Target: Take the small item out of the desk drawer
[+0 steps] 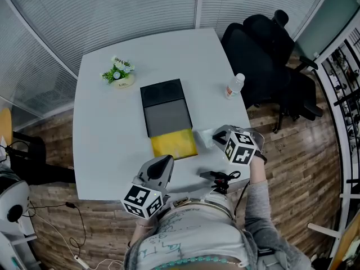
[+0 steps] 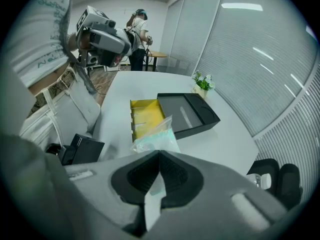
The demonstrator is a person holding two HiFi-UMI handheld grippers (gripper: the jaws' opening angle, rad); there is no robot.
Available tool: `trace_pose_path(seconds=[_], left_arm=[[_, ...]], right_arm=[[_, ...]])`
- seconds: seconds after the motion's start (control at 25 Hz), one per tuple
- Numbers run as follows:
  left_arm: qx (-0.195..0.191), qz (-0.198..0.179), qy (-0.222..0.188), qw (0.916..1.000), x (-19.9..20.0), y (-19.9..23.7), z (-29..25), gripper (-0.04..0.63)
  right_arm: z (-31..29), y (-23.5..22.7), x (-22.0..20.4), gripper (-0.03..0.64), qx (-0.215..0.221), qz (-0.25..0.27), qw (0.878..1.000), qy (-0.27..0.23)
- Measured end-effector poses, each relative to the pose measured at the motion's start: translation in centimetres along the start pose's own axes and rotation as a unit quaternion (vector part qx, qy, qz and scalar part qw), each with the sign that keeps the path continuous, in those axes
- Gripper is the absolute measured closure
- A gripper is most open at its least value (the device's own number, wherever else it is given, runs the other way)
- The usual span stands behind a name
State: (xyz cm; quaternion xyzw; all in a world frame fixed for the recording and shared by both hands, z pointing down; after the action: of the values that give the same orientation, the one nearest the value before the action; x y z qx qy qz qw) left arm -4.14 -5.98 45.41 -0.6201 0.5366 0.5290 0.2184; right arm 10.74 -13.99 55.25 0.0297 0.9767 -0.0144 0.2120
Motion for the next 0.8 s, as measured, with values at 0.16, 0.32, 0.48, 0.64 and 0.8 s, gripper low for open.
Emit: trace_pose_path(seconds=[0.16, 0.32, 0.48, 0.64, 0.8], left_arm=[[-0.001, 0.004, 0.004, 1.0000, -0.3, 0.0, -0.1, 0.598], [0.002, 0.004, 0.007, 1.0000, -0.5, 0.2, 0.0, 0.598], [0.003, 0.007, 0.009, 0.9999, -0.7, 0.4, 0.1, 0.598], [0.002, 0.011, 0.013, 0.9999, -0.9, 0.5, 0.1, 0.598], [0.001, 0.012, 0.016, 0.9998, -1.1, 0.6, 0.4, 0.598]], right_arm=[[-2.0, 0.1, -1.0, 0.614, 0.016, -0.010, 1.000, 0.005], [-4.1, 0.2, -2.2, 0.614, 0.027, -0.027, 0.999, 0.003], [-5.9, 0.1, -3.2, 0.614, 0.026, -0.048, 0.998, -0.004], [-7.8, -0.4, -4.5, 0.614, 0.022, -0.065, 0.998, 0.005], [-9.6, -0.9, -5.9, 0.614, 0.016, -0.082, 0.996, 0.026]])
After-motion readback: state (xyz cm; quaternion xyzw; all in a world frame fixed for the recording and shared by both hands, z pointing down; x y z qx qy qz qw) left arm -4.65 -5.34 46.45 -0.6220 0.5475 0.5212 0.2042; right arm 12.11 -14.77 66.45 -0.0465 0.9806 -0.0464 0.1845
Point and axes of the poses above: the fingertips, and each gripper's own axes: z backward along the fingers, y to its left, x out of its top, the point moved 2 cm from there along z, backward along the fingers, and after that the axes turned 12 degrees about x, right-handed, at the moved point
